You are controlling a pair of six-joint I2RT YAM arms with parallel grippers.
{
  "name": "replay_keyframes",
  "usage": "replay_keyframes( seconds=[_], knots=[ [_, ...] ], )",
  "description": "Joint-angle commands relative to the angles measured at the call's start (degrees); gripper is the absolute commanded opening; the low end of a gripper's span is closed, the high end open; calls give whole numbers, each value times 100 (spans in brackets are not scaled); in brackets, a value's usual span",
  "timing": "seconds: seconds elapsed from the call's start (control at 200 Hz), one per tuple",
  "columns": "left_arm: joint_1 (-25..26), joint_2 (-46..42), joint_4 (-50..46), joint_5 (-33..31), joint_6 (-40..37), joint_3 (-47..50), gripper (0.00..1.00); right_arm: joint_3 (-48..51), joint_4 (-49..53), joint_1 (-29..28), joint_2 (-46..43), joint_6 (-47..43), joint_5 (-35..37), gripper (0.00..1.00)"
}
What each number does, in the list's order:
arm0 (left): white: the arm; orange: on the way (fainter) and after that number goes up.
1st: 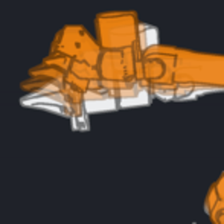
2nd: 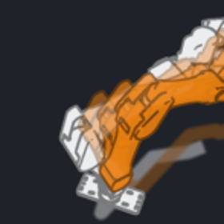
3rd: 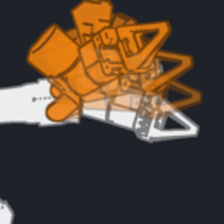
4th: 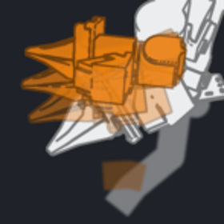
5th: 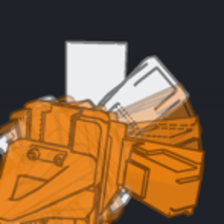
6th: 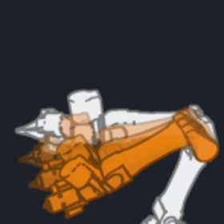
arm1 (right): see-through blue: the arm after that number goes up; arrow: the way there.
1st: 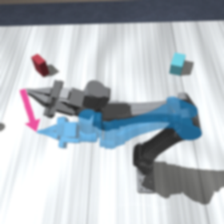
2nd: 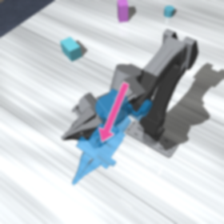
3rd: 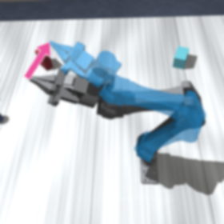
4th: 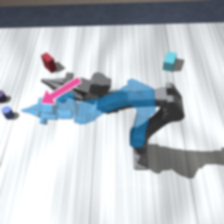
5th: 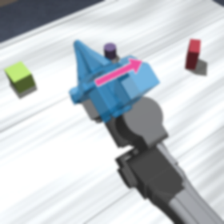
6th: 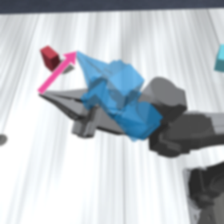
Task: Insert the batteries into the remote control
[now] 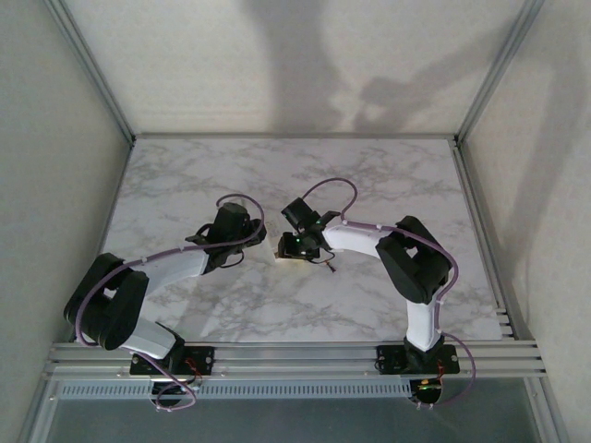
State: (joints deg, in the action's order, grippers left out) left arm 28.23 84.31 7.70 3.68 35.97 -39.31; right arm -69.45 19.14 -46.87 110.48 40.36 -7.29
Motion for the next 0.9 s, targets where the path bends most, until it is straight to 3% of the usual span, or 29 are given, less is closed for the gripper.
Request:
replay_keyframes(
  seconds=[0.0,0.396,0.891],
  knots=[
    [-63,-170,108,104,25,85,41,-151,42,-67,287,190,294,41],
    [-63,-202,159,184,51,159,41,-258,96,-110,419,251,410,45],
    [-63,-407,187,229,68,333,41,-241,280,-107,-204,-618,731,44]
  ],
)
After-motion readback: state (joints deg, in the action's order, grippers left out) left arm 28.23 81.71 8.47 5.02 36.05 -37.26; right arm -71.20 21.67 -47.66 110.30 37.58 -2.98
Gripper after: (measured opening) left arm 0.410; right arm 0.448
